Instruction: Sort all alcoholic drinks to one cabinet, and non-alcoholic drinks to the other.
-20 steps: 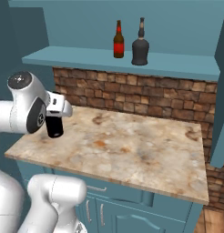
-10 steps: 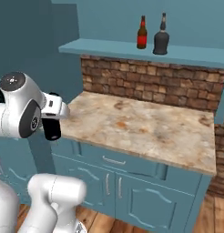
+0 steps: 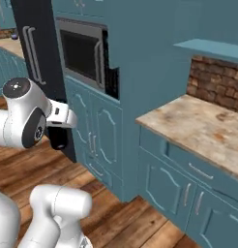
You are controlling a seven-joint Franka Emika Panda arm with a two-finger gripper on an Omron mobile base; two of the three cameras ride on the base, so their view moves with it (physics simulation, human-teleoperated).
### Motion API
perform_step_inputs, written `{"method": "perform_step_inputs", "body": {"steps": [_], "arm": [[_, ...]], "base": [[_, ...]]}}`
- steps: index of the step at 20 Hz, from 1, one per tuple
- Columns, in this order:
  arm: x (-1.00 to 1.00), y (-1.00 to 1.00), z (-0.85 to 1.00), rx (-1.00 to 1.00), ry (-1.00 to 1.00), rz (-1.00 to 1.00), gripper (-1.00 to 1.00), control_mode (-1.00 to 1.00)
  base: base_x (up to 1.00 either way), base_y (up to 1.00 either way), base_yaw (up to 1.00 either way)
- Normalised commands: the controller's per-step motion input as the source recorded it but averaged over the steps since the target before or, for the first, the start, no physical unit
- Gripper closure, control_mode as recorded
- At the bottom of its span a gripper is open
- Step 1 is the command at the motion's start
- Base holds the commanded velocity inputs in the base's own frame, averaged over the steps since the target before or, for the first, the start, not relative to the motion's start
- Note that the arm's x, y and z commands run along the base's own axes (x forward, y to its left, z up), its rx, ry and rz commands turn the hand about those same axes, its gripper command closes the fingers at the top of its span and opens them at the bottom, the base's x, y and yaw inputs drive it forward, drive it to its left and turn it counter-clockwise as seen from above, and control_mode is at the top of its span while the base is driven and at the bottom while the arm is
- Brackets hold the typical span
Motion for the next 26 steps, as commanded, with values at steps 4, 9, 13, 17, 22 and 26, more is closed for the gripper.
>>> {"method": "perform_step_inputs", "body": {"steps": [4,9,13,17,22,26], "arm": [[0.0,0.0,0.0,0.0,0.0,0.0,1.0,1.0],[0.0,0.0,0.0,0.0,0.0,0.0,1.0,1.0],[0.0,0.0,0.0,0.0,0.0,0.0,1.0,1.0],[0.0,0.0,0.0,0.0,0.0,0.0,1.0,1.0],[0.0,0.0,0.0,0.0,0.0,0.0,1.0,1.0],[0.0,0.0,0.0,0.0,0.0,0.0,1.0,1.0]], "base": [[0.41,0.46,0.71],[1.0,0.0,0.62],[1.0,0.0,0.52],[1.0,0.0,0.49],[1.0,-0.01,0.48],[1.0,-0.07,0.31]]}}
